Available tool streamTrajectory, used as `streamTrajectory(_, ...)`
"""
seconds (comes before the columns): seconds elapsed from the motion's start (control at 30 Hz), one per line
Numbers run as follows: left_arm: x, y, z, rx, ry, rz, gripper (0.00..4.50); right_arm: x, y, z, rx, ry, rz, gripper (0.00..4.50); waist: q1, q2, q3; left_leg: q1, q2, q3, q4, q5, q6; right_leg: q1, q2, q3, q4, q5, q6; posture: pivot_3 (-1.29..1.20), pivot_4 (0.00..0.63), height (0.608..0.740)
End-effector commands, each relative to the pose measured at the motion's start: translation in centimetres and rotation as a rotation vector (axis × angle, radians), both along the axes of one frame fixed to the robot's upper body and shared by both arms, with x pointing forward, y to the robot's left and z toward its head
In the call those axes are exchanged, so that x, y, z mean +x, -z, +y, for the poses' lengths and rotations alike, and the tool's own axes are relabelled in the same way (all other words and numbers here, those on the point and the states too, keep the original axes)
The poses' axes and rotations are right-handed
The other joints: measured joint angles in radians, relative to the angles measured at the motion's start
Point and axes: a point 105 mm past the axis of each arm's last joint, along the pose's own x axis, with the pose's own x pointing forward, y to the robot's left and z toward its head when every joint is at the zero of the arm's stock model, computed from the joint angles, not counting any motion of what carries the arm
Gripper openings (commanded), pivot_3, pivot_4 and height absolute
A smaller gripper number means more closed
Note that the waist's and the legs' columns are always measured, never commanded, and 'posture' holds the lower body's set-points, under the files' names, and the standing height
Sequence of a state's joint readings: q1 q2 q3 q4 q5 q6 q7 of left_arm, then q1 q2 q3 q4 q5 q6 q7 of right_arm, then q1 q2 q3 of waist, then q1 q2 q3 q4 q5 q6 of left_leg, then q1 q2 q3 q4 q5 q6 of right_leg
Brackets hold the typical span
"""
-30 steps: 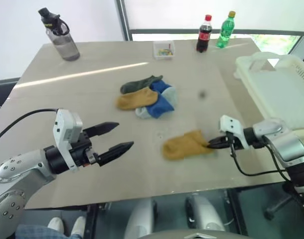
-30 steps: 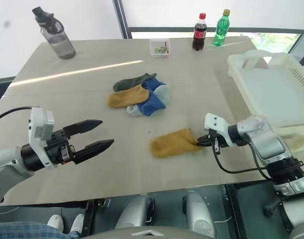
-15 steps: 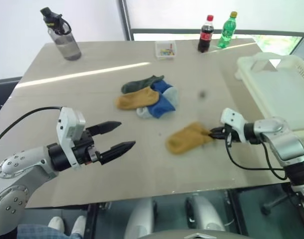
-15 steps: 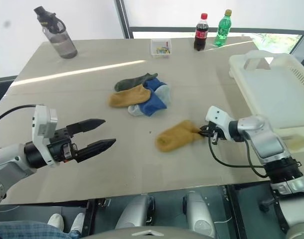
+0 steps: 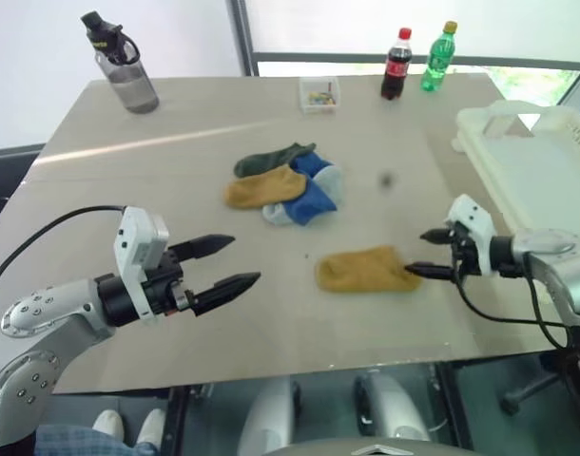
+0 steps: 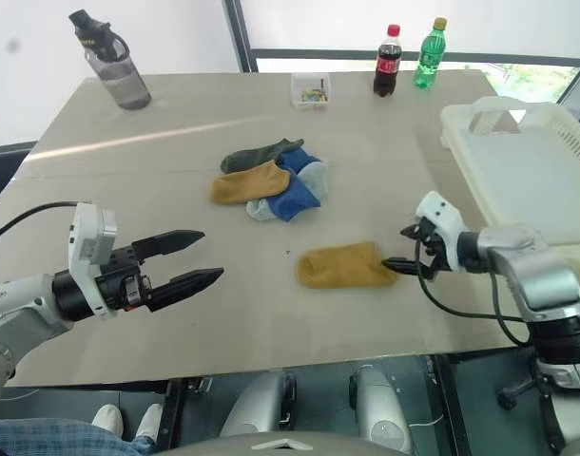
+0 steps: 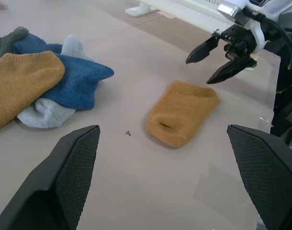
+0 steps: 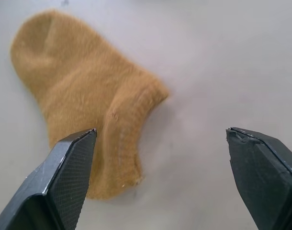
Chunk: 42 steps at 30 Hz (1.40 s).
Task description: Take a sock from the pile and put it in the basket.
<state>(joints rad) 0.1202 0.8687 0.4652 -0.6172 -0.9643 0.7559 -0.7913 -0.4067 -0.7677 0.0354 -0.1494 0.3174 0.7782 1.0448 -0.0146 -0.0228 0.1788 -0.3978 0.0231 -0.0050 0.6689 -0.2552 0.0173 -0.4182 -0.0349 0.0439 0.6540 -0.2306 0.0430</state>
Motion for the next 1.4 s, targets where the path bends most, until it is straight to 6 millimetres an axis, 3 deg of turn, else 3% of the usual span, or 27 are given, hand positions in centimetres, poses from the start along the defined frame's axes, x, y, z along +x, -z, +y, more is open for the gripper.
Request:
streamTrajectory(0.03, 0.1, -0.8, -0.2, 0.002, 0.017, -0.043, 4.5, 0.5, -2.4, 0.6, 0.04, -0.031, -0.14, 4.43, 0.0, 0.0, 0.0, 0.0, 0.0, 0.0, 0.0, 0.0, 0.0, 0.0, 0.0, 0.0, 0.0, 0.0, 0.0, 0.0, 0.15, 0.74)
streamTrajectory(0.2, 0.4, -1.1, 0.0, 0.002, 0.005, -0.054, 4.5, 1.8, -4.1, 3.1, 0.133, -0.069, -0.274, 4.43, -0.005, 0.0, 0.0, 0.001, 0.0, 0.0, 0.0, 0.0, 0.0, 0.0, 0.001, 0.0, 0.001, 0.0, 0.0, 0.0, 0.15, 0.74)
streamTrajectory(0.4, 0.4, -1.1, 0.5, 0.012, -0.02, -0.063, 4.5, 1.4, -6.2, 6.1, 0.259, -0.17, -0.336, 4.43, 0.0, 0.0, 0.0, 0.0, 0.0, -0.001, 0.0, 0.0, 0.0, 0.0, 0.0, 0.0, 0.001, 0.002, 0.003, 0.0, 0.15, 0.74)
streamTrajectory(0.67, 0.5, -1.1, 0.9, 0.012, -0.056, -0.071, 4.5, 5.7, -6.7, 9.9, 0.268, -0.104, -0.361, 4.43, -0.007, 0.001, 0.0, 0.001, 0.001, 0.0, 0.0, 0.0, 0.0, -0.001, 0.001, 0.0, 0.002, 0.0, 0.0, 0.0, 0.15, 0.74)
streamTrajectory(0.83, 0.4, -1.1, 1.8, 0.023, -0.093, -0.08, 4.5, 9.0, -6.7, 14.9, 0.243, -0.096, -0.347, 4.43, -0.024, 0.001, 0.001, 0.0, 0.001, 0.0, 0.0, 0.0, 0.0, -0.002, 0.001, 0.0, 0.003, 0.001, 0.0, 0.0, 0.15, 0.74)
streamTrajectory(0.97, 0.1, -1.1, 1.9, 0.023, -0.109, -0.085, 4.5, 10.4, -7.0, 18.2, 0.243, -0.092, -0.352, 4.43, -0.029, 0.001, 0.001, 0.0, 0.001, -0.001, -0.002, 0.0, 0.0, -0.003, 0.001, 0.0, 0.003, 0.003, 0.003, 0.0, 0.15, 0.74)
streamTrajectory(1.2, -0.6, -0.9, 2.4, 0.027, -0.149, -0.083, 4.5, 11.1, -5.3, 21.4, 0.198, -0.08, -0.314, 4.43, -0.03, 0.001, 0.001, -0.002, 0.0, -0.005, -0.004, 0.0, -0.001, -0.004, -0.002, 0.0, 0.002, 0.003, 0.003, 0.0, 0.15, 0.74)
streamTrajectory(1.4, -1.2, -0.8, 2.5, 0.027, -0.169, -0.085, 4.5, 11.3, -4.0, 21.9, 0.15, -0.065, -0.31, 4.43, -0.03, 0.002, 0.001, -0.002, 0.0, -0.006, -0.005, 0.0, -0.001, -0.006, -0.002, 0.0, 0.003, 0.003, 0.003, 0.0, 0.15, 0.74)
